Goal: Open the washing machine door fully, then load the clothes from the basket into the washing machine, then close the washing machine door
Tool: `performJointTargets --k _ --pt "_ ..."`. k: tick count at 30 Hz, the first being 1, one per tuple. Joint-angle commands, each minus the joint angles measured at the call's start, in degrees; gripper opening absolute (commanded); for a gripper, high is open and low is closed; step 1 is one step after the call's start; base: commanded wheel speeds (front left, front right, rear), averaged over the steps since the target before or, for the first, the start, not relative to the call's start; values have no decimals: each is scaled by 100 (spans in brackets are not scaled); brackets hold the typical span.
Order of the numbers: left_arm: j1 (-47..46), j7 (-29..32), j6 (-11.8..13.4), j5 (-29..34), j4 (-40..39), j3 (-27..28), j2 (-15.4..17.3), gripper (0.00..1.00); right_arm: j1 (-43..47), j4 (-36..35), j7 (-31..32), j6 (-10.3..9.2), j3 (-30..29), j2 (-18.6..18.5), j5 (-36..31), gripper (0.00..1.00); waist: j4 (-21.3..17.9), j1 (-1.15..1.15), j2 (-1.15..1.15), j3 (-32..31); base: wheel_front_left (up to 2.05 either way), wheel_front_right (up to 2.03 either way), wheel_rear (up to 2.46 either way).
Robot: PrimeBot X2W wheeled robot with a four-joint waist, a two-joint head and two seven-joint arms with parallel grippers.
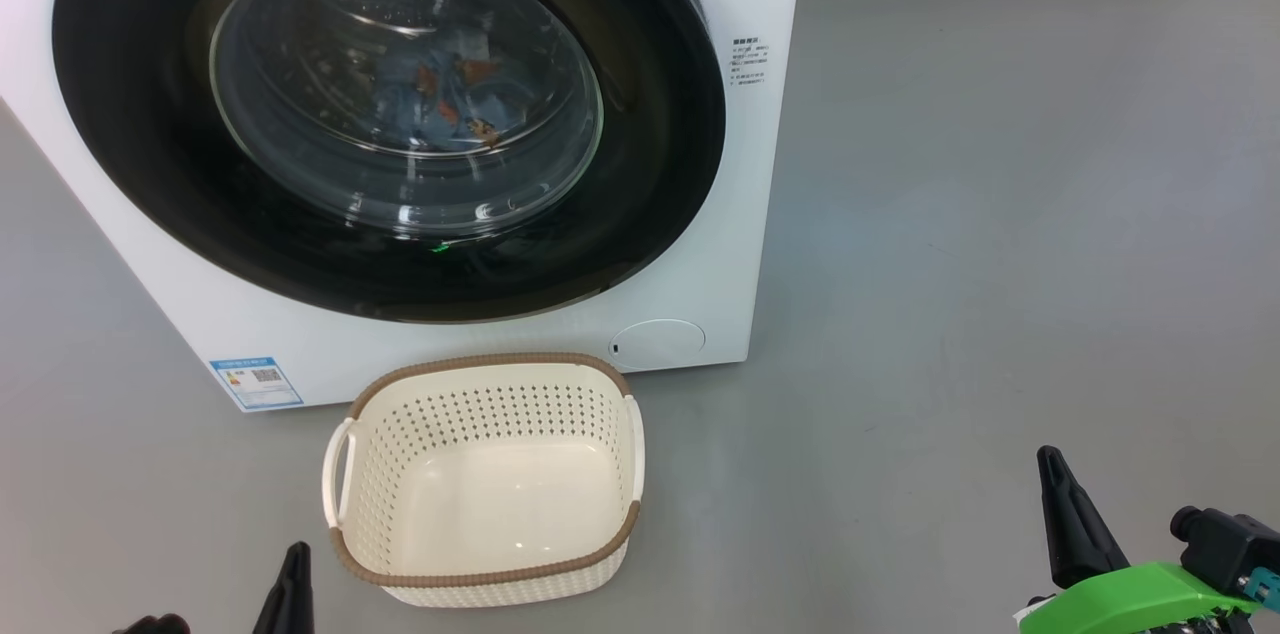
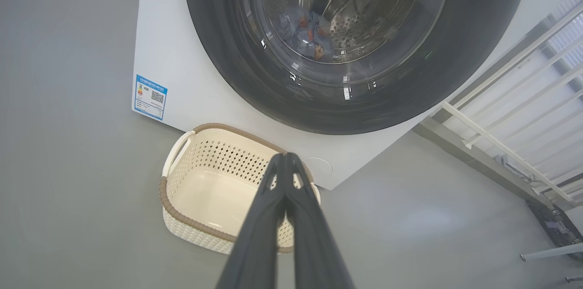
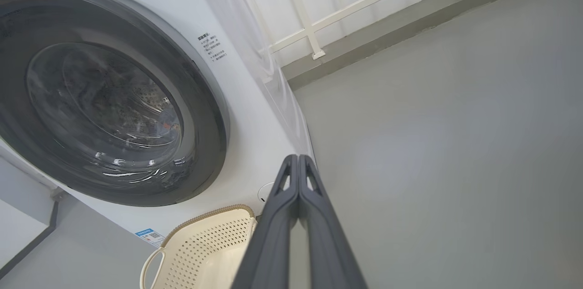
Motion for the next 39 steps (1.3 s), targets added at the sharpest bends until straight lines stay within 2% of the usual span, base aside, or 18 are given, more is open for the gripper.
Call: performJointTargets --k 1,39 --pt "-287 34 -3 -171 -106 119 52 0 -226 -131 50 -11 48 -48 242 0 -1 -1 0 0 0 0 0" --pt "-558 648 -6 -2329 -65 402 -11 0 -335 -95 677 -21 91 -72 2917 0 -19 -1 0 -3 0 0 0"
